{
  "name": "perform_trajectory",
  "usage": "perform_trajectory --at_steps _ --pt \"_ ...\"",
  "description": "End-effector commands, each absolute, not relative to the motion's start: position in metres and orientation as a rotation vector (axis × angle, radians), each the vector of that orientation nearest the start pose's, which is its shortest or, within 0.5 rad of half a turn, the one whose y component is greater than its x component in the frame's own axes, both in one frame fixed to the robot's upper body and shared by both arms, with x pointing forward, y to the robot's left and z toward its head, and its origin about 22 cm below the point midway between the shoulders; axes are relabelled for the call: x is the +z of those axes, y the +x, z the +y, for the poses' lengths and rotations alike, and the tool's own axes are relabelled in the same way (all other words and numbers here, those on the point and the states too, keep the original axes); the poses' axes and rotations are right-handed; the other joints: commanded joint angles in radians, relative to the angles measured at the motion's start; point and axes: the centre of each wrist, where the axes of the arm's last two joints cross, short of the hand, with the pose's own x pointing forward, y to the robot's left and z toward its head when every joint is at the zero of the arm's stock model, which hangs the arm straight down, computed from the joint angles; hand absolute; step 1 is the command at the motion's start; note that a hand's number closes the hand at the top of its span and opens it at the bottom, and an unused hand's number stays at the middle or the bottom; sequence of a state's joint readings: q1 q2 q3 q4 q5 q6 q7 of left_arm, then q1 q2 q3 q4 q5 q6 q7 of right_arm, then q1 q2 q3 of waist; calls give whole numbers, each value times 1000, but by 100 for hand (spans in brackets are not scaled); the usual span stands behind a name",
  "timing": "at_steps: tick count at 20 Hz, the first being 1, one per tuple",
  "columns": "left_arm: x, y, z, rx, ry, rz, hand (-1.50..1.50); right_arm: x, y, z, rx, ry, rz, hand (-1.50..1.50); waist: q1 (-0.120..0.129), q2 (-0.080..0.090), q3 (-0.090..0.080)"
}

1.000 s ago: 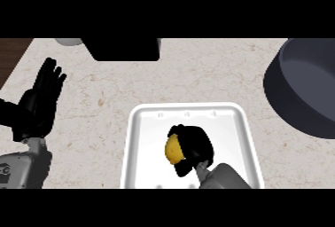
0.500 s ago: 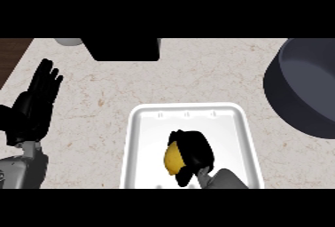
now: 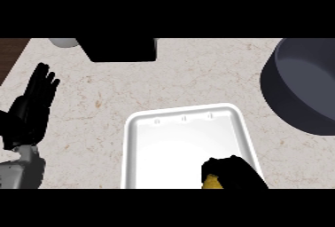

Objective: Pick the lemon from the tray and place it in the pot

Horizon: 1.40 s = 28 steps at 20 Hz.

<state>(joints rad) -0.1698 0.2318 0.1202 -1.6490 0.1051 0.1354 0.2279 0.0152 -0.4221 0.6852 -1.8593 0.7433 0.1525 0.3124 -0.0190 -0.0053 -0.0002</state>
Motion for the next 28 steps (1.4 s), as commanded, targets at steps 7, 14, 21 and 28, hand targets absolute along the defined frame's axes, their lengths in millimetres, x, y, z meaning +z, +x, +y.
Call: perform_trajectory --at_steps 7,14,21,28 --pt "80 267 289 94 240 -1601 0 131 152 -215 792 -686 -1758 150 -14 -5 1" --pt "80 285 286 69 215 -1600 0 177 166 -273 572 -884 -1799 150 4 5 1" --pt "84 286 272 61 195 -1615 0 181 215 -334 433 -839 -1754 150 20 7 1" --pt "96 268 282 62 190 -1618 0 163 258 -374 373 -787 -1707 150 31 6 1"
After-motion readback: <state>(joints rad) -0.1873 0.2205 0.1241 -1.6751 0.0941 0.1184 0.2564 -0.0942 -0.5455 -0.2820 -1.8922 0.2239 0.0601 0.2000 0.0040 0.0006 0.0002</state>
